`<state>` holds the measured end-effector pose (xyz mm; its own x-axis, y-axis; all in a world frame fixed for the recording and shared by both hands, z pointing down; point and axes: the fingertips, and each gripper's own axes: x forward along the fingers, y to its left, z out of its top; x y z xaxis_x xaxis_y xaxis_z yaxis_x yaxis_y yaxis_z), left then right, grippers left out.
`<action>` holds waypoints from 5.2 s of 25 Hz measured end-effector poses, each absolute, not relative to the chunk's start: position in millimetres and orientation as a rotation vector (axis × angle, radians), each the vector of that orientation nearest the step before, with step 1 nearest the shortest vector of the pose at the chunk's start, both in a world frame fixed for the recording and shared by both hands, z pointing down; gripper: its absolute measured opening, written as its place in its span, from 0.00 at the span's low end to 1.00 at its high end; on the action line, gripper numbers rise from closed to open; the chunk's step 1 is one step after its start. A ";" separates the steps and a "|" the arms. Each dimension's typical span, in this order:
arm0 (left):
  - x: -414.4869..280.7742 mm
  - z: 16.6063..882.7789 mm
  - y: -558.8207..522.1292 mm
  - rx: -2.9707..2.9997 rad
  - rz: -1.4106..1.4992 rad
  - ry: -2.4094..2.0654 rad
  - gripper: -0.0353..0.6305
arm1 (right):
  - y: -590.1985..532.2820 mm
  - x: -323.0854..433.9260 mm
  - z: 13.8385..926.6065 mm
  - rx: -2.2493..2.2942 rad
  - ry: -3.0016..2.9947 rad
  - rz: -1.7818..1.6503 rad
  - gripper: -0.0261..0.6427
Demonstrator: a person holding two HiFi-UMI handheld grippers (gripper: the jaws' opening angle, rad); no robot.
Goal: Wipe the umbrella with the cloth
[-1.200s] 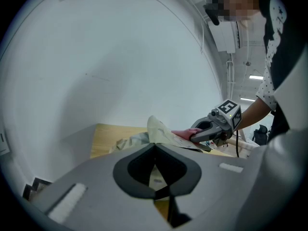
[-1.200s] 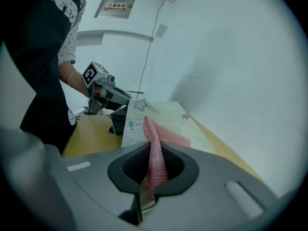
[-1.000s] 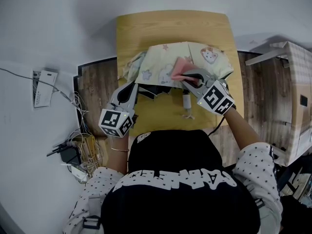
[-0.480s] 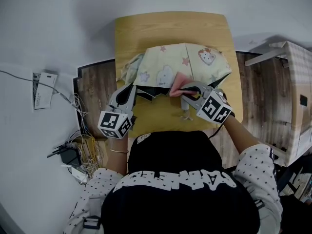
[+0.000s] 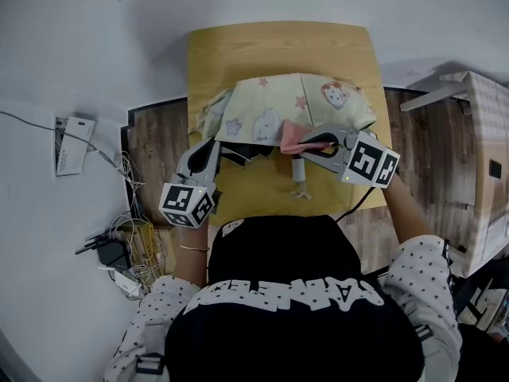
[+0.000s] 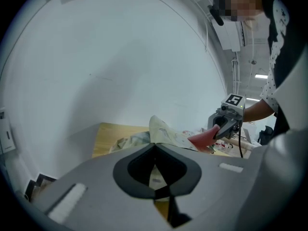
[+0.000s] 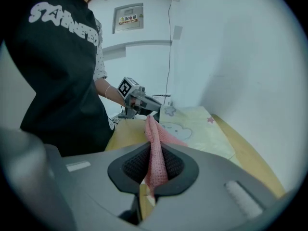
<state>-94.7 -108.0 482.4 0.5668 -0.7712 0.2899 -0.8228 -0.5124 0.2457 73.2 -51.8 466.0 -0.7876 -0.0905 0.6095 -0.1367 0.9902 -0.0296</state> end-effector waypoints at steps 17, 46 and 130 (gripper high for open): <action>-92.0 476.5 -102.3 2.414 0.204 -1.346 0.06 | -219.8 149.7 432.7 0.920 -2.257 -0.272 0.09; -84.9 478.9 -105.9 2.476 0.253 -1.264 0.06 | -90.2 138.1 525.3 0.628 -2.260 0.027 0.09; -97.3 435.9 -92.8 2.695 0.065 -0.955 0.06 | -97.8 127.0 433.9 1.439 -2.513 0.371 0.09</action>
